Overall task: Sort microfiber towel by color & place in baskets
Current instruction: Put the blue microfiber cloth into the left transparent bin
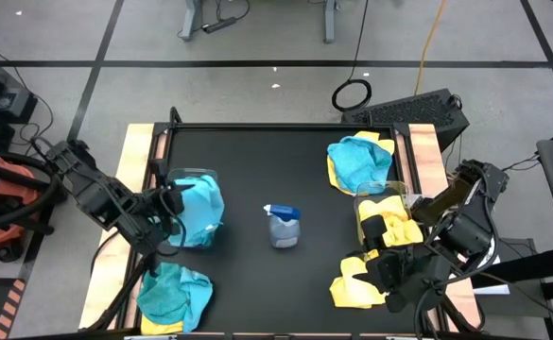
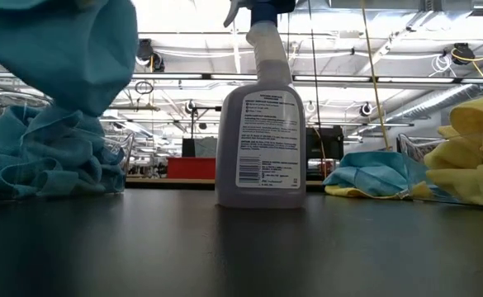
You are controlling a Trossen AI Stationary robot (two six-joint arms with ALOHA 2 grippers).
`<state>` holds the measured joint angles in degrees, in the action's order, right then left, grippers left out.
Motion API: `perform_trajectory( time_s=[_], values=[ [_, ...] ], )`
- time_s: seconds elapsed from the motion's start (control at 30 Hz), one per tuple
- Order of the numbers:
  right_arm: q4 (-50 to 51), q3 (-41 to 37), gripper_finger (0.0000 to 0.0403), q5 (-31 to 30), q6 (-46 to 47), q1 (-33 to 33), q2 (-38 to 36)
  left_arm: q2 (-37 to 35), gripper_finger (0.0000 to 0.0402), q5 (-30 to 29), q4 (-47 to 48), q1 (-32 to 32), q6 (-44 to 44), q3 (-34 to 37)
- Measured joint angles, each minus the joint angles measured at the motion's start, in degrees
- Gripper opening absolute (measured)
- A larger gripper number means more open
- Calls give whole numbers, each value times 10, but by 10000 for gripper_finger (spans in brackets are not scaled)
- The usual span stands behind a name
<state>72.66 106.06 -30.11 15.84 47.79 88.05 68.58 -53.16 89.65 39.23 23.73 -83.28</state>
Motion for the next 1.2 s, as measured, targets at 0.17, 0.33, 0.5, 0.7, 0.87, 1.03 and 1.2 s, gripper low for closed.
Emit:
perform_trajectory(
  time_s=[0.17, 0.33, 0.5, 0.7, 0.87, 1.03, 1.2],
  values=[
    [-1, 0, 215, 0, -1, 0, 0, -20, 4, 88, 1, -6, 7, 36],
    [-9, 0, 215, -1, 0, 0, 0, -25, 4, 145, 2, -24, 27, 99],
    [-19, 0, 215, 0, 0, 0, 0, -24, 4, 191, -15, -46, 29, 177],
    [-28, 0, 215, -1, -2, 0, 0, -24, 4, 217, -83, -81, 26, 268],
    [-37, 0, 215, -2, -7, 0, 0, -23, 4, 243, -195, -120, -27, 335],
    [-39, 0, 215, -2, -8, 0, 0, -16, 4, 277, -269, -172, -62, 388],
    [-39, 0, 215, -4, -5, 0, 0, 4, 4, 311, -289, -226, -86, 396]
  ],
)
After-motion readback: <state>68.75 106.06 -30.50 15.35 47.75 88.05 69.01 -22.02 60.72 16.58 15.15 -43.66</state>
